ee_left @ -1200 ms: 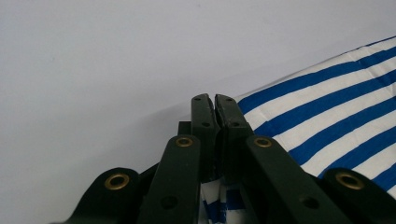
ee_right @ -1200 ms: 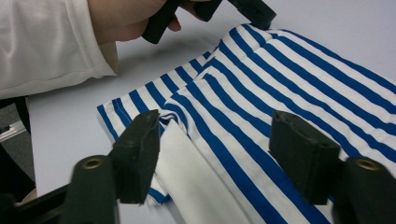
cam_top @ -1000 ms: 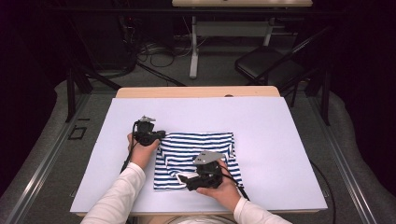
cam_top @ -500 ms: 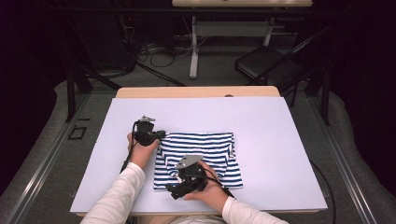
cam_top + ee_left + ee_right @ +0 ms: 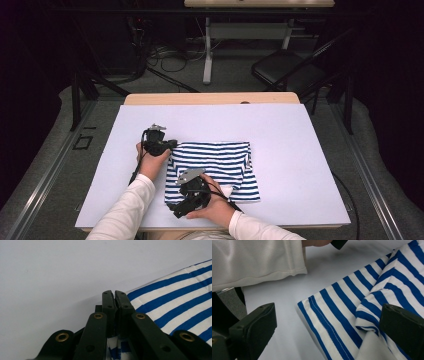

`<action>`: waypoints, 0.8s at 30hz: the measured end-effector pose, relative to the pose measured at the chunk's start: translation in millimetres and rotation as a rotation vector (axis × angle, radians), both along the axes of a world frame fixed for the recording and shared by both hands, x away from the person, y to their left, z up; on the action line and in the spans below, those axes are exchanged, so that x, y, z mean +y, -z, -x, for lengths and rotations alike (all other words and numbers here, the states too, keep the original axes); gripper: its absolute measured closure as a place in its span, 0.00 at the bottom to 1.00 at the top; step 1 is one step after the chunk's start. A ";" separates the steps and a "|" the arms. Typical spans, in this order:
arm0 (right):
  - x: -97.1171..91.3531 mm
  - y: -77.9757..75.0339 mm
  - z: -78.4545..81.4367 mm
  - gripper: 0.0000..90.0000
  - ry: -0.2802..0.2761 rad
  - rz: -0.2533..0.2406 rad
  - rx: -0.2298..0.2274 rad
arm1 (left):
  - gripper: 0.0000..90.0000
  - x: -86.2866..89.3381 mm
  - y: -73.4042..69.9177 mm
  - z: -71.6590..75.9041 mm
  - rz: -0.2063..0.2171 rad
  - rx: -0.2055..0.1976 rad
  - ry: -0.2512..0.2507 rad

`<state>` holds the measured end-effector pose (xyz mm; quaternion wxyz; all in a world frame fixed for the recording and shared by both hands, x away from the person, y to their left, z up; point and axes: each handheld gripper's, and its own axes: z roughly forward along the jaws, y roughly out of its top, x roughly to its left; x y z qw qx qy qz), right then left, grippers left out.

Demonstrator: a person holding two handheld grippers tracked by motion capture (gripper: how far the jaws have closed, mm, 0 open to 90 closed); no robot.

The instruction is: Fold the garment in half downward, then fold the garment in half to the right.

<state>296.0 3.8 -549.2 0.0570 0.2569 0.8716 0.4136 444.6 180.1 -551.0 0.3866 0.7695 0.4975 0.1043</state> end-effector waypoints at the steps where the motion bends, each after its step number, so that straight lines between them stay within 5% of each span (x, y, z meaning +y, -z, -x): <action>1: 1.3 0.3 0.1 0.02 -0.004 0.000 0.000 | 0.97 0.0 -0.1 0.0 0.001 -0.001 0.000; 24: 24.4 6.8 7.2 0.31 -0.065 -0.007 -0.030 | 0.97 0.1 -0.2 -0.1 0.002 -0.002 0.003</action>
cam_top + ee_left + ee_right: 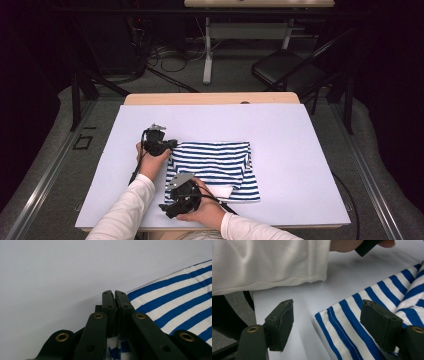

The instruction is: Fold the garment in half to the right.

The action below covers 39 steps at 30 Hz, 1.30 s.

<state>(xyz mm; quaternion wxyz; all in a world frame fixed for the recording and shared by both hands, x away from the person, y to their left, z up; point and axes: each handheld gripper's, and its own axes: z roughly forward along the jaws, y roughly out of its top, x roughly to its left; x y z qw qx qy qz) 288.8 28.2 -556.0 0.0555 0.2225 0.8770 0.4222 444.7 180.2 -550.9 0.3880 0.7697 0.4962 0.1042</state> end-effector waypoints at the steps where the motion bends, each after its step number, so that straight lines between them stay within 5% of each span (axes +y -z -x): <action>1: 1.5 0.4 0.4 0.33 -0.007 0.007 -0.003 | 0.97 0.0 0.0 0.0 0.000 0.000 0.000; 8: 9.9 5.6 2.2 0.51 -0.020 0.034 -0.014 | 0.97 0.3 -0.1 -0.1 0.002 0.000 0.000; 25: 14.8 10.8 5.5 0.62 0.022 0.066 -0.061 | 0.97 -0.3 0.6 -0.2 -0.004 0.005 0.000; 39: 9.8 10.4 0.4 0.89 0.072 0.058 -0.053 | 0.97 0.1 1.1 -0.6 0.003 0.005 -0.004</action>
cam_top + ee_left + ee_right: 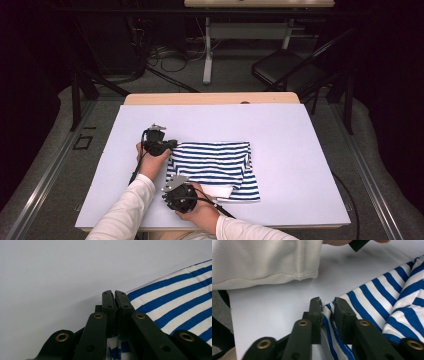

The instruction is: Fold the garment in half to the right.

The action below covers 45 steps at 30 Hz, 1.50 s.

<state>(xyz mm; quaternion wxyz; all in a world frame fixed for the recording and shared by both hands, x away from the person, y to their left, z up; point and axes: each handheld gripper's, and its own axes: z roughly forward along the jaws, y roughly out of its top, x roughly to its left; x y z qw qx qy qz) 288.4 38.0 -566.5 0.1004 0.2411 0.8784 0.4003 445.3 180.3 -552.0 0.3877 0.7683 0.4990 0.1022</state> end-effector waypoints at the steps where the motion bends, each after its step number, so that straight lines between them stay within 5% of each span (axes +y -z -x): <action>1: -0.7 0.1 -0.7 0.91 0.002 -0.003 0.001 | 0.97 0.0 0.0 0.0 0.000 0.000 0.000; 26: -7.9 -2.2 -3.0 0.94 0.005 -0.072 0.001 | 0.97 2.4 -1.5 -4.8 0.029 -0.015 -0.011; 45: -8.3 -1.8 -4.2 0.94 -0.005 -0.079 0.001 | 0.97 11.3 -2.6 -4.7 0.019 -0.010 -0.030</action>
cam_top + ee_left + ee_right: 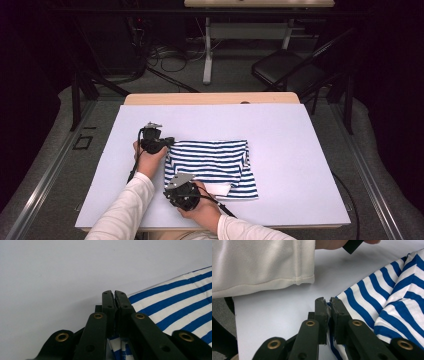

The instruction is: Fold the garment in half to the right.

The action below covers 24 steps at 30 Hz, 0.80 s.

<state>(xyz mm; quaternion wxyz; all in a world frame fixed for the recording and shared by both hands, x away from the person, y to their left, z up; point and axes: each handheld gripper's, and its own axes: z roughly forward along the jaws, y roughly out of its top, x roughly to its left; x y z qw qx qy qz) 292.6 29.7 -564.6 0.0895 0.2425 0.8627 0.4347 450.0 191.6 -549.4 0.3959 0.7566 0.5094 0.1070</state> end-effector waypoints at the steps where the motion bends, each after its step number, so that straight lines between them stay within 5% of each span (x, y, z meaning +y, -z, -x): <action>1: 0.0 -0.2 0.3 0.94 -0.001 0.000 0.000 | 0.97 0.6 0.1 0.1 -0.002 -0.001 -0.002; 24: 0.8 -1.3 6.4 0.94 -0.037 -0.009 0.014 | 0.97 19.6 0.7 15.4 -0.025 0.005 -0.050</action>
